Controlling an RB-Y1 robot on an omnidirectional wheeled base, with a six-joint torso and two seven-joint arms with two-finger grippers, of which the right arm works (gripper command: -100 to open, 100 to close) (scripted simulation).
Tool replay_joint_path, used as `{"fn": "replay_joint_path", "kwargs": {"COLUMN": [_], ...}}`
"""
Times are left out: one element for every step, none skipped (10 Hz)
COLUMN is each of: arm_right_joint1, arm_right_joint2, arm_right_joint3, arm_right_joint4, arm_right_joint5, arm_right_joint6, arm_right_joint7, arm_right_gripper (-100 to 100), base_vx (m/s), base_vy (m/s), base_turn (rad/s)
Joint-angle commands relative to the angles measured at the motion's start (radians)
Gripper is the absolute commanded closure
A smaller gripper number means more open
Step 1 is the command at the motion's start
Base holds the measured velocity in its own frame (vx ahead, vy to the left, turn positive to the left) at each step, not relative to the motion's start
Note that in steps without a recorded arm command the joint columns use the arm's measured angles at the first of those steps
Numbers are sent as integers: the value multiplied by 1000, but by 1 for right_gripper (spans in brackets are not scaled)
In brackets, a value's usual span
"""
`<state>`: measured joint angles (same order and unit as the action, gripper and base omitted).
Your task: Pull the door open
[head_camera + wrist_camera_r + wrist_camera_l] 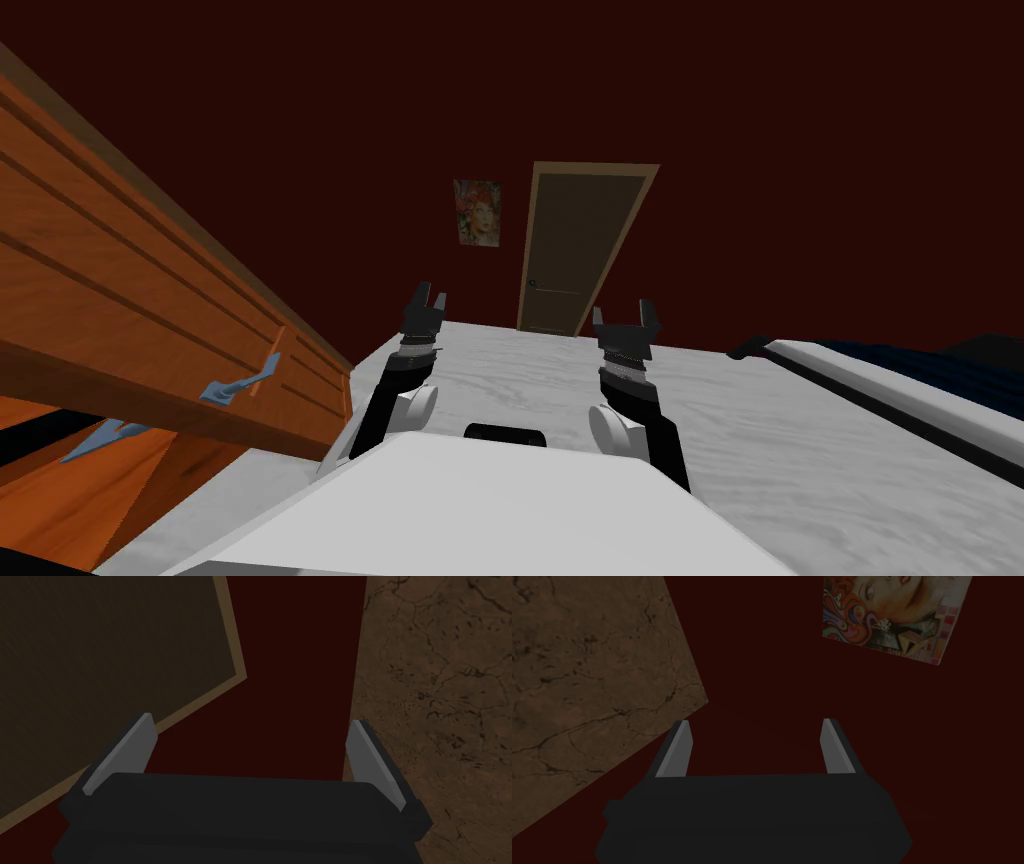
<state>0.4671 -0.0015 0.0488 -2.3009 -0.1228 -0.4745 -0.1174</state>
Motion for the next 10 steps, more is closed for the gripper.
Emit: {"fn": "replay_joint_path", "kwargs": {"arm_right_joint1": [-13,-16,-23,-27,-37,-42,-52,-58,-65,-77], "arm_right_joint2": [-11,-13,-19,-21,-28,-32,-39,-42,-46,-54], "arm_right_joint3": [-4,-5,-8,-9,-12,-14,-17,-19,-21,-25], "arm_right_joint4": [37,47,66,78,107,121,152,169,187,223], "arm_right_joint5": [0,0,0,0,0,0,0,0,0,0], "arm_right_joint6": [-3,-4,-6,-7,-9,-10,-13,-14,-16,-19], "arm_right_joint7": [3,3,5,6,8,9,11,13,14,17], "arm_right_gripper": [-100,-100,-100,-100,-100,-100,-100,-100,-100,-100], "base_vx": [129,179,157,129,151,151,142,118,94,140], "base_vy": [3,1,4,17,24,9,4,15,11,11], "base_turn": [14,29,23,18,24,16,29,28,15,31]}}
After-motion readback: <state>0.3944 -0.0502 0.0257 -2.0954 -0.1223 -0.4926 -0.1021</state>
